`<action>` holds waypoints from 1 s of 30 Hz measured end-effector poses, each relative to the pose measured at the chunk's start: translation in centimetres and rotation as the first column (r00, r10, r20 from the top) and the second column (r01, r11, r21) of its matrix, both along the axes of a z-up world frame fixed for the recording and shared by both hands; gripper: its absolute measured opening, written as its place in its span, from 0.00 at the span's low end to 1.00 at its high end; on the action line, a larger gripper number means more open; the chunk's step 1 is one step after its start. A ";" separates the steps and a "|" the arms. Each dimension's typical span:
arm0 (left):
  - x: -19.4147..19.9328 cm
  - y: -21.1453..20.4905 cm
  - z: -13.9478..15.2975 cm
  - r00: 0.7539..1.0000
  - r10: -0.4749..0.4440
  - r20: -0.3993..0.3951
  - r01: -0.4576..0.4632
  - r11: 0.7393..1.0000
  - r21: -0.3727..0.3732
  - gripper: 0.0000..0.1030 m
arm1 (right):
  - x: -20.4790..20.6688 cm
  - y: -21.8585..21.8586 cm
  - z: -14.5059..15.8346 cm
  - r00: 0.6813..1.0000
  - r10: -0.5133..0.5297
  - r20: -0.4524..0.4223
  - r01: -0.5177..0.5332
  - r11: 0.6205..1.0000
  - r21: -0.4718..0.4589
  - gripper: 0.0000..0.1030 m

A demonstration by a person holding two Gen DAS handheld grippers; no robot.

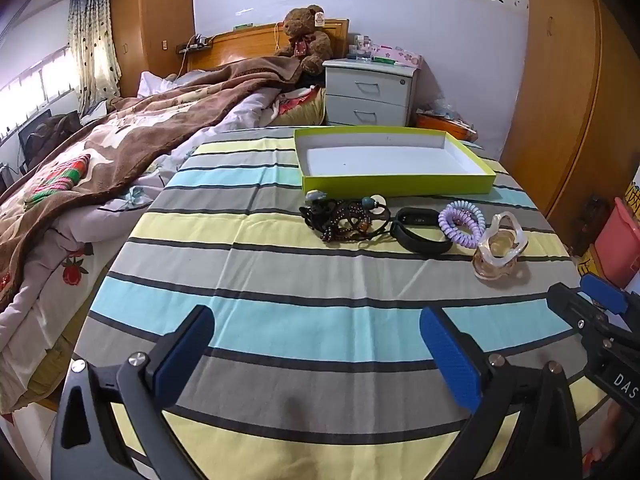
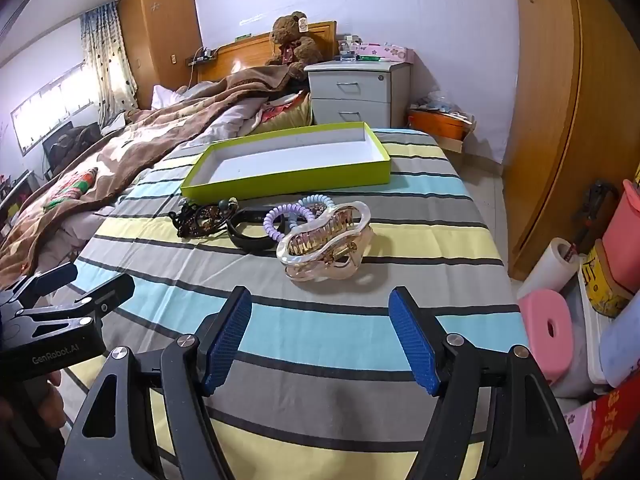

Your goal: Organize jewelry

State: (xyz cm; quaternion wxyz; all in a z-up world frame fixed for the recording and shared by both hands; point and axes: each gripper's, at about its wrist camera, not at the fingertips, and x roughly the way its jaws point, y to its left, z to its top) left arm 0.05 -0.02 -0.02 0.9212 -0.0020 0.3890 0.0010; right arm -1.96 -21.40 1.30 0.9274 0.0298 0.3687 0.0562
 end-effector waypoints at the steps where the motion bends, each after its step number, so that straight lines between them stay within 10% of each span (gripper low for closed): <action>1: 0.0 0.0 0.0 1.000 0.002 0.002 -0.002 1.000 0.004 1.00 | -0.1 0.0 0.0 1.000 -0.001 0.000 0.001 1.000 0.000 0.69; 30: -0.7 0.1 0.2 0.999 -0.006 0.041 0.006 1.000 -0.004 1.00 | 0.3 0.3 -0.3 1.000 -0.011 0.008 0.011 1.000 0.003 0.69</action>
